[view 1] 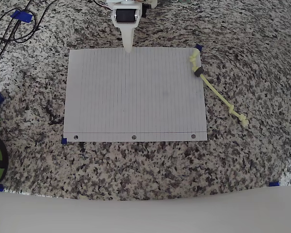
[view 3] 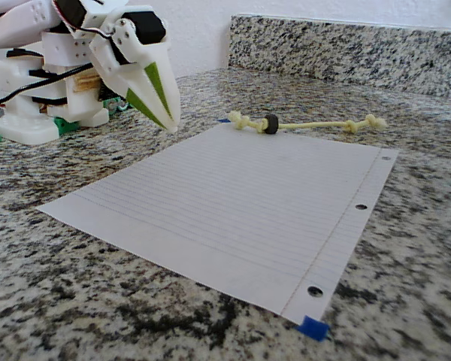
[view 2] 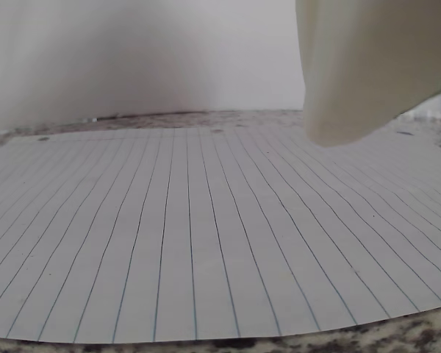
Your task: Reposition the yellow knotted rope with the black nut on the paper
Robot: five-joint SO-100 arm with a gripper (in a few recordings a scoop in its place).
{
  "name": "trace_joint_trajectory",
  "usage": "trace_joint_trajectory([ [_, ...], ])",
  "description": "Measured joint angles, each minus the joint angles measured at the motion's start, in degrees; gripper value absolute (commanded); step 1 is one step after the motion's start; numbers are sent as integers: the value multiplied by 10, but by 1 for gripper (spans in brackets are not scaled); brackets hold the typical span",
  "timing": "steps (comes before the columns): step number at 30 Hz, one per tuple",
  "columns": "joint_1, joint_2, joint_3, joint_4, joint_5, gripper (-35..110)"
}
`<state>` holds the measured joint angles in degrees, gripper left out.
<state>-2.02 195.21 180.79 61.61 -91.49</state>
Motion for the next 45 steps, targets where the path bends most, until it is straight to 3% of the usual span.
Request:
trace_joint_trajectory([
  [45,-10,0,0,0,0,0],
])
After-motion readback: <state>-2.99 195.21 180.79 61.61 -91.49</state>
